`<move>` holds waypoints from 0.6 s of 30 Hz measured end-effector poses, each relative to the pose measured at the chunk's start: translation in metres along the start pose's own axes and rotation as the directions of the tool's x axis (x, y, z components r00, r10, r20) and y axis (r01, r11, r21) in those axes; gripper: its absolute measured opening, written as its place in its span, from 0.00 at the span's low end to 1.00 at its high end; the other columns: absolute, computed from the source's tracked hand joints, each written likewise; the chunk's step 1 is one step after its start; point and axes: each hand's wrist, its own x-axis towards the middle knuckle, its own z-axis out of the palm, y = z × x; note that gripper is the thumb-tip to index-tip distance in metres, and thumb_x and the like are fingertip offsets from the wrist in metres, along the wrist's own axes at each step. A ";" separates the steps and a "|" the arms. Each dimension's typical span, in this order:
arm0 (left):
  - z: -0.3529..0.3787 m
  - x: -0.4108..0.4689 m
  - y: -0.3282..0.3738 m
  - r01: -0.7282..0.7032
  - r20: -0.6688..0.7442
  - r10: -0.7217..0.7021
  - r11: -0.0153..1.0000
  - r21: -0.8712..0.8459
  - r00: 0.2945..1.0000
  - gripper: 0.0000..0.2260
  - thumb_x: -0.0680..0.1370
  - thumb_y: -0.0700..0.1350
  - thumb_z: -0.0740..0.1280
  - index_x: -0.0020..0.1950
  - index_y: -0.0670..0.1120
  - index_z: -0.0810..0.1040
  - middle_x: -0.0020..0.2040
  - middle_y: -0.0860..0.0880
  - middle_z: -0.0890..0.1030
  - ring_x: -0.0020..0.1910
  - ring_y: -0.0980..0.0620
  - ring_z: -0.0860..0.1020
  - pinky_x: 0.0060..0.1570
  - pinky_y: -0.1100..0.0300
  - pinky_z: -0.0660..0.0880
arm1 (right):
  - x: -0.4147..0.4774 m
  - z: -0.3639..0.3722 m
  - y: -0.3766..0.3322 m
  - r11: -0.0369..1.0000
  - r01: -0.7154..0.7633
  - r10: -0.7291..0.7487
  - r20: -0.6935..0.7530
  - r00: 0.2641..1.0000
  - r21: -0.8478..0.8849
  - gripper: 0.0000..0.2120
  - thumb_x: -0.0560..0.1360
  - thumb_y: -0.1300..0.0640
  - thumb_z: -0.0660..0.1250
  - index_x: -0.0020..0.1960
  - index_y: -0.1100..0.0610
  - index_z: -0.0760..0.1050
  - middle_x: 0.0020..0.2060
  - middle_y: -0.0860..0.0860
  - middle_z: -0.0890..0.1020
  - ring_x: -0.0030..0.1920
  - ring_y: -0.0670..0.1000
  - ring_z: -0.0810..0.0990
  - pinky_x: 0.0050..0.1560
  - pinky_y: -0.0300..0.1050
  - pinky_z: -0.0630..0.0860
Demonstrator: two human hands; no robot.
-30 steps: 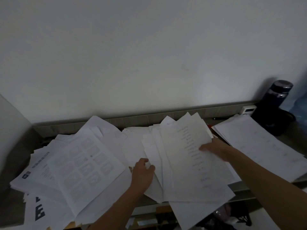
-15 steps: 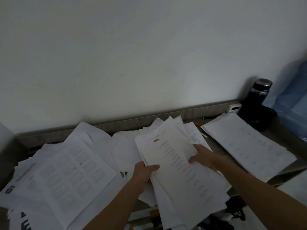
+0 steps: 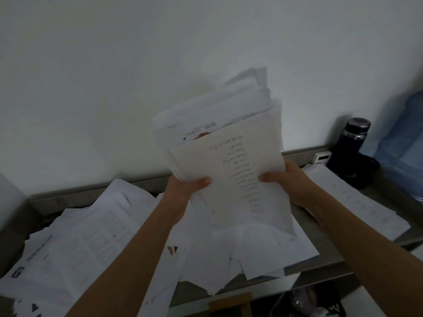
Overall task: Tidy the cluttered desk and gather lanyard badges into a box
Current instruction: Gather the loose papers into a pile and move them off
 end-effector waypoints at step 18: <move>-0.008 -0.014 -0.052 0.254 -0.028 -0.254 0.943 0.215 0.967 0.13 0.74 0.36 0.71 0.56 0.48 0.80 0.55 0.49 0.83 0.54 0.51 0.81 0.53 0.57 0.79 | -0.004 -0.016 0.060 0.953 -0.283 0.273 0.101 0.957 0.106 0.31 0.65 0.37 0.74 0.63 0.50 0.76 0.57 0.53 0.83 0.56 0.55 0.82 0.51 0.51 0.80</move>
